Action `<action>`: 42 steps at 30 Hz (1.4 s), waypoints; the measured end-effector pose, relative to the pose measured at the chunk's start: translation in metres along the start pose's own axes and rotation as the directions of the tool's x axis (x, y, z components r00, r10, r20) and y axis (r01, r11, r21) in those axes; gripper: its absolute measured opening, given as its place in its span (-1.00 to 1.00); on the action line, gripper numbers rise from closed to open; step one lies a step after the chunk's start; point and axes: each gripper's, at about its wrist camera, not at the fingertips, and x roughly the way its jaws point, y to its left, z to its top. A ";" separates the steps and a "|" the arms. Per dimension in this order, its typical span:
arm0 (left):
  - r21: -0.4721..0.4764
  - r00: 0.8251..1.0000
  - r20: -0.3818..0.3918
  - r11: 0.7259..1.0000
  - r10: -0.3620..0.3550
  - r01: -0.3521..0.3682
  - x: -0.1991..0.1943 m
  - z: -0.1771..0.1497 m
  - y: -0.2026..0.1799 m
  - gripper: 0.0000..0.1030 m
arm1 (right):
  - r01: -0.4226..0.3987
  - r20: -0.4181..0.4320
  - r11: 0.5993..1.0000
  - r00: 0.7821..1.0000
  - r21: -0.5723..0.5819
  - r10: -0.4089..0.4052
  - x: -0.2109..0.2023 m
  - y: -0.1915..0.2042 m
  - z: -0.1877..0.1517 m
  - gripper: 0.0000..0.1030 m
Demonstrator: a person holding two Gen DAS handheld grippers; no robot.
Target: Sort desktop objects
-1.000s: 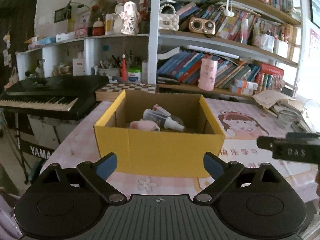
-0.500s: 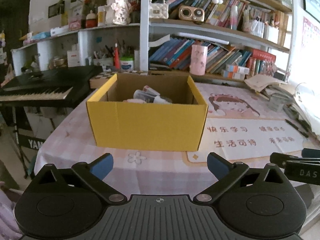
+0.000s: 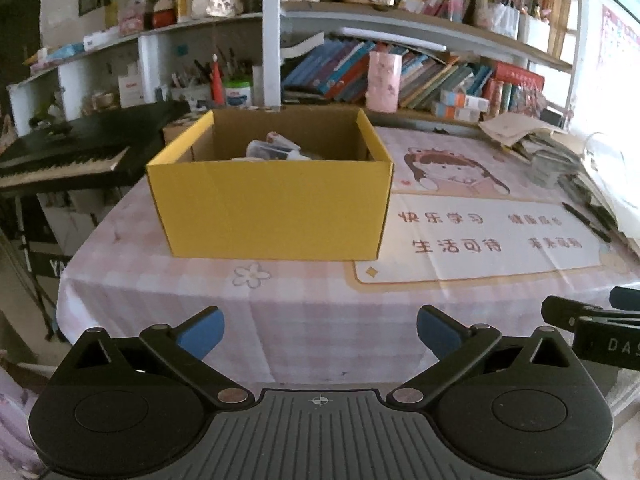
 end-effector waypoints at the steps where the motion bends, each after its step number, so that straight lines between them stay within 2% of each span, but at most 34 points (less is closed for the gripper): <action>1: -0.001 1.000 0.001 1.000 -0.001 0.001 0.000 0.000 -0.001 1.00 | 0.003 -0.002 1.000 1.000 0.006 -0.003 0.000 -0.002 -0.001 0.79; 10: 0.005 1.000 -0.023 1.000 0.001 0.000 0.001 -0.001 -0.006 1.00 | -0.010 -0.019 1.000 1.000 0.001 0.010 -0.001 -0.003 -0.002 0.81; 42: 0.013 0.999 -0.034 1.000 -0.014 0.015 -0.003 -0.004 -0.016 1.00 | -0.025 -0.041 1.000 0.999 0.006 0.025 -0.001 -0.012 -0.005 0.81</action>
